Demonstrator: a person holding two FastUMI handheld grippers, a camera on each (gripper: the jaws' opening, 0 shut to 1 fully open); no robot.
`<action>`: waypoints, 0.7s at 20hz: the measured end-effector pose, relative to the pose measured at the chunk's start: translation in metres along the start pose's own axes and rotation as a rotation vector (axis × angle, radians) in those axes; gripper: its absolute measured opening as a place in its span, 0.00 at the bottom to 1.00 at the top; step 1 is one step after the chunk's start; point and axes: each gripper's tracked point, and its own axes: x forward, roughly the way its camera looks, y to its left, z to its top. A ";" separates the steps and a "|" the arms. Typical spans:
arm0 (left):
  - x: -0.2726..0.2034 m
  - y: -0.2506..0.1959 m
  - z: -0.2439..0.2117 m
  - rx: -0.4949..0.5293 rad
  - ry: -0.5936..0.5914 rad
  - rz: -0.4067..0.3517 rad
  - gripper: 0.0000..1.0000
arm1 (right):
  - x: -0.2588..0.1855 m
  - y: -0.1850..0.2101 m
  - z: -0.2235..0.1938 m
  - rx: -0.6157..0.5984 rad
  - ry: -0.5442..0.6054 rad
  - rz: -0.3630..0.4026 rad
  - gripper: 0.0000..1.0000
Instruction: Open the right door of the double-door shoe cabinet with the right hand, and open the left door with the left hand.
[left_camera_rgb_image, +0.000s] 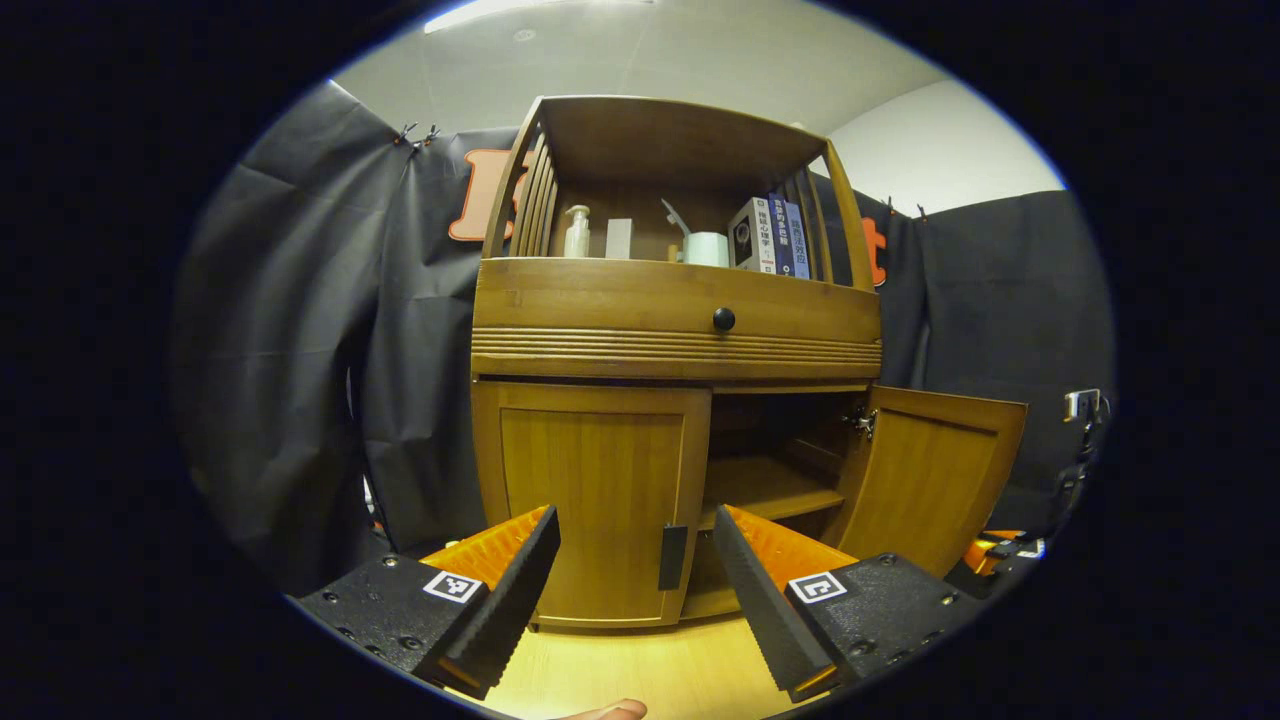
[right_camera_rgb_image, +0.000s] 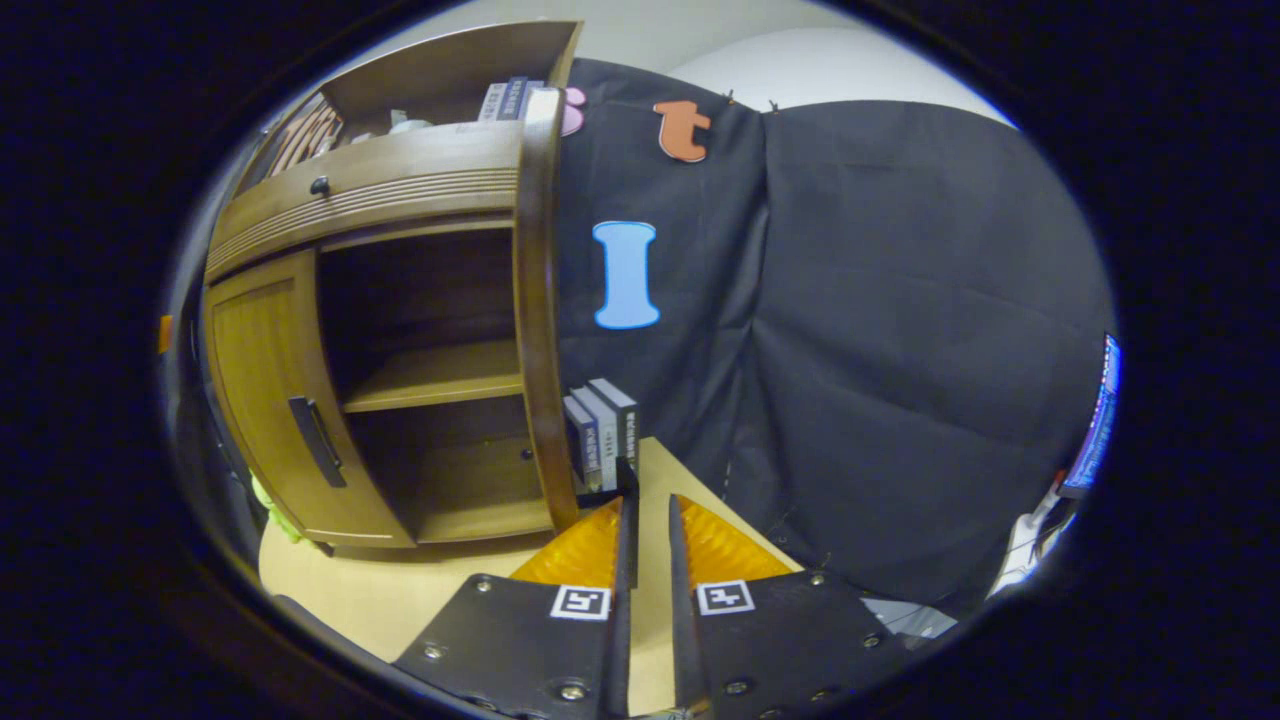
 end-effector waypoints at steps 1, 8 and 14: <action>0.001 0.000 -0.002 -0.001 0.003 0.003 0.95 | -0.001 -0.008 0.003 0.000 -0.006 -0.019 0.17; 0.020 -0.001 -0.023 0.009 0.040 0.009 0.95 | -0.022 -0.024 0.029 0.074 -0.062 -0.017 0.18; 0.051 -0.008 -0.045 0.036 0.085 -0.009 0.96 | -0.060 -0.006 0.094 0.079 -0.207 0.040 0.18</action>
